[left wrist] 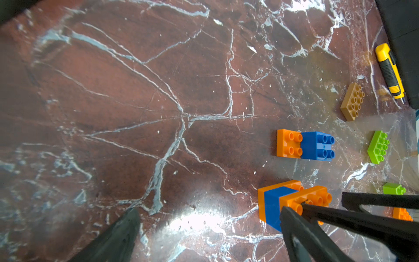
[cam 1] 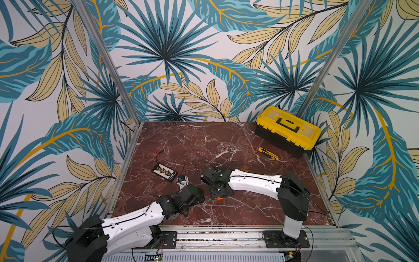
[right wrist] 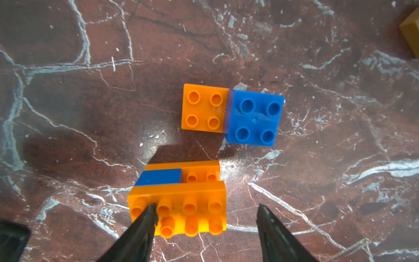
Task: Assemble the number 5 with lego
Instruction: Assemble the lego brick with the lego brick.
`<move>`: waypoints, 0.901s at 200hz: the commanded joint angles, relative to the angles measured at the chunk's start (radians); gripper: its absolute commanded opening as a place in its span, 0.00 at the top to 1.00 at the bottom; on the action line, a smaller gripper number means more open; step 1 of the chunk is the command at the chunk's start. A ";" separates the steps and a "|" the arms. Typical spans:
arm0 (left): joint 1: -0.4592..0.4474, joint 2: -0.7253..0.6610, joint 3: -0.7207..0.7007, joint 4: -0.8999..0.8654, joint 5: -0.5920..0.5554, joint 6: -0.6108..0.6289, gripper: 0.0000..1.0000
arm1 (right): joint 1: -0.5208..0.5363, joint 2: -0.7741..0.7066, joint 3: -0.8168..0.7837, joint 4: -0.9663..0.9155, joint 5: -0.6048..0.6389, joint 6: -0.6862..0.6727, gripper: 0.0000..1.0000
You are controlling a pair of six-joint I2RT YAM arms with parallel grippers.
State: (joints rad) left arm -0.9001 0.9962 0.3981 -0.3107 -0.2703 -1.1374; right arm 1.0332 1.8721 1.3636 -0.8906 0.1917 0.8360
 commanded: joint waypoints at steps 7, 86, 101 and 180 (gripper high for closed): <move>0.008 -0.021 0.031 -0.013 -0.021 0.008 0.00 | 0.009 -0.003 0.007 -0.070 0.023 -0.017 0.26; 0.008 -0.051 0.026 -0.037 -0.030 0.004 0.00 | 0.008 -0.105 -0.048 0.084 -0.031 -0.049 0.14; 0.008 -0.062 0.022 -0.048 -0.034 0.001 0.00 | 0.009 -0.092 -0.061 0.123 -0.058 -0.058 0.09; 0.009 -0.129 0.002 -0.091 -0.061 -0.011 0.00 | 0.008 0.043 -0.008 0.061 -0.063 -0.053 0.04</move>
State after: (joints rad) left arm -0.8951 0.8822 0.3977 -0.3717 -0.3046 -1.1423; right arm 1.0359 1.8912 1.3464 -0.8066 0.1390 0.7918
